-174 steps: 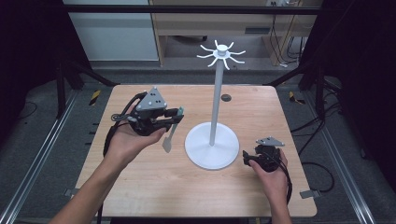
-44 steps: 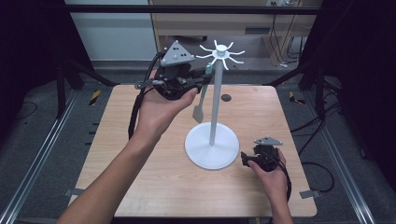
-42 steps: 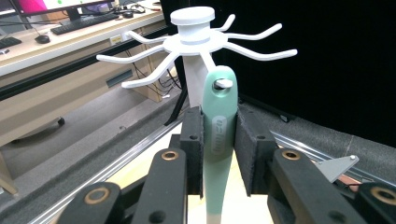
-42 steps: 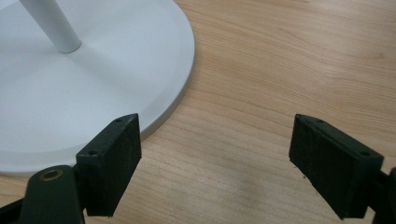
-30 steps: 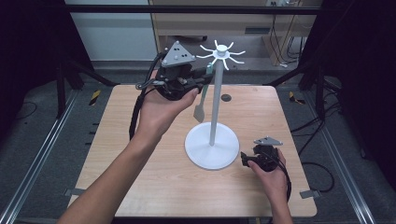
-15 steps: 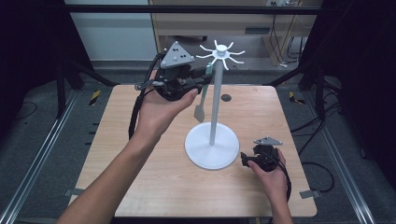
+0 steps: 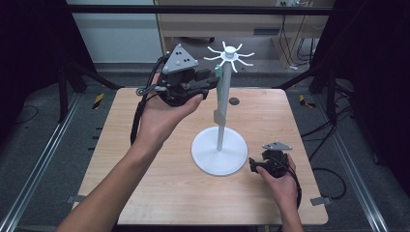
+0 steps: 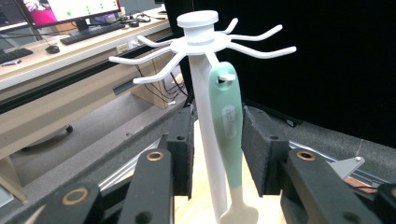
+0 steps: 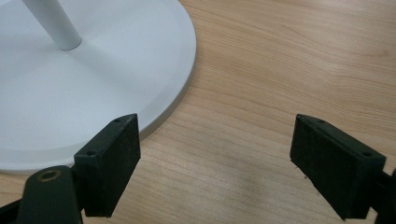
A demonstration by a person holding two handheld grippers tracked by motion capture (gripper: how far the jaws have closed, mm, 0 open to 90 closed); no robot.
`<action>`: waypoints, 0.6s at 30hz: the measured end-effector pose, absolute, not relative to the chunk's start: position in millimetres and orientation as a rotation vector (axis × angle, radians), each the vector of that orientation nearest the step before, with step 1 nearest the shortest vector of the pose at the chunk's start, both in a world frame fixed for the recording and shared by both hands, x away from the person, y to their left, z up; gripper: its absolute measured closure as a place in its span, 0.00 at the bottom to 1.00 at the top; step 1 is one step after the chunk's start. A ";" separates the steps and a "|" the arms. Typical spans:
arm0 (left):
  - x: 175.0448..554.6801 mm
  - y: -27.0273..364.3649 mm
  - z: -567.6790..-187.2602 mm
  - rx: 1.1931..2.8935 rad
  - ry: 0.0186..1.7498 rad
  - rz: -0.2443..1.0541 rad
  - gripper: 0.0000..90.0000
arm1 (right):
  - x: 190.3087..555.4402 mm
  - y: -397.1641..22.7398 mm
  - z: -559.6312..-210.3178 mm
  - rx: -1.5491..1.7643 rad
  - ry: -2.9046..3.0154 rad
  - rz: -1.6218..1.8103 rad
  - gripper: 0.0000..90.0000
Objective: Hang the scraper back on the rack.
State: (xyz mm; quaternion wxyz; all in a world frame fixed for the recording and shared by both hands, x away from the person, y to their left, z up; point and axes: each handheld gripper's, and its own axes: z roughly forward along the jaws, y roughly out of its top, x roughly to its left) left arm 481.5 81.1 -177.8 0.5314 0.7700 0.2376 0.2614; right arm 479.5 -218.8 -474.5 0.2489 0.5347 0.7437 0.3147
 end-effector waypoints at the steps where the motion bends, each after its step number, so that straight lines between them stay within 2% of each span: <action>1: 480.9 82.2 -178.4 1.837 0.568 0.627 0.70 | 479.5 -218.8 -474.5 1.456 2.026 0.857 0.18; 10: 471.0 89.1 -189.1 1.827 0.564 0.628 0.60 | 479.8 -218.9 -474.5 1.455 2.023 0.857 0.18; 18: 463.9 96.2 -194.9 1.833 0.558 0.651 0.42 | 479.9 -218.8 -474.4 1.461 2.021 0.861 0.17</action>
